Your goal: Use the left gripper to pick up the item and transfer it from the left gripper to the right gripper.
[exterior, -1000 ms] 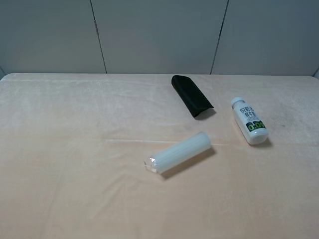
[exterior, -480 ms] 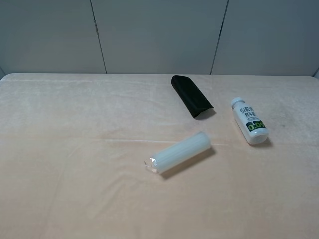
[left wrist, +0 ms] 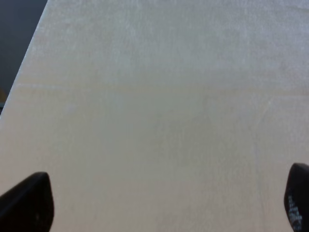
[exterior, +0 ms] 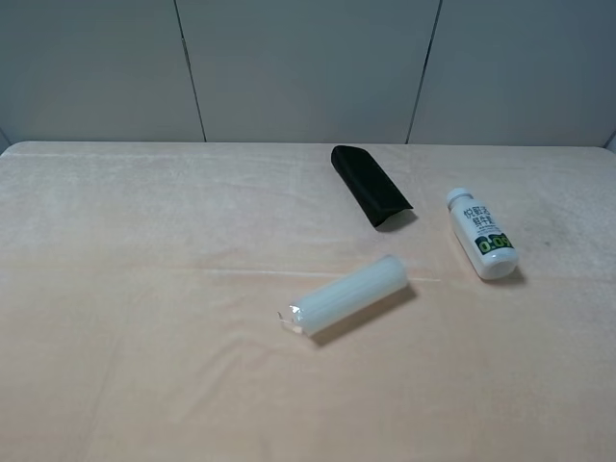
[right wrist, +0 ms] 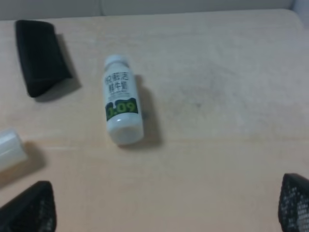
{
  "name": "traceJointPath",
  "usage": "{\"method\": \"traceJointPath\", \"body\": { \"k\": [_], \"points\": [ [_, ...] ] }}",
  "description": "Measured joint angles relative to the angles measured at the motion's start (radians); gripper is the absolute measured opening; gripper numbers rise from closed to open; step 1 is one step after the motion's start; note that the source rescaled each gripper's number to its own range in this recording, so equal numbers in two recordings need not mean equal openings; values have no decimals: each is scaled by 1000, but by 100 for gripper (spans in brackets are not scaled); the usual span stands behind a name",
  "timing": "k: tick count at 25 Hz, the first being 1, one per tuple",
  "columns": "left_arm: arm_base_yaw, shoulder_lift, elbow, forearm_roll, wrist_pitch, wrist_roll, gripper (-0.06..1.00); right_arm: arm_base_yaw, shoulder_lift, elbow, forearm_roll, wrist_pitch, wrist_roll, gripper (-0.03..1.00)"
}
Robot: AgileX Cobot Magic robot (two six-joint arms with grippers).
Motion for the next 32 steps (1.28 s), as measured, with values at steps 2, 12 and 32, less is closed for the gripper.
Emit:
{"method": "traceJointPath", "body": {
  "k": [2,12,32],
  "points": [
    [0,0,0,0,0,0,88,-1,0,0,0,0,0,100],
    [0,0,0,0,0,0,88,-1,0,0,0,-2,0,100],
    [0,0,0,0,0,0,88,-1,0,0,0,-7,0,100]
  ]
}}
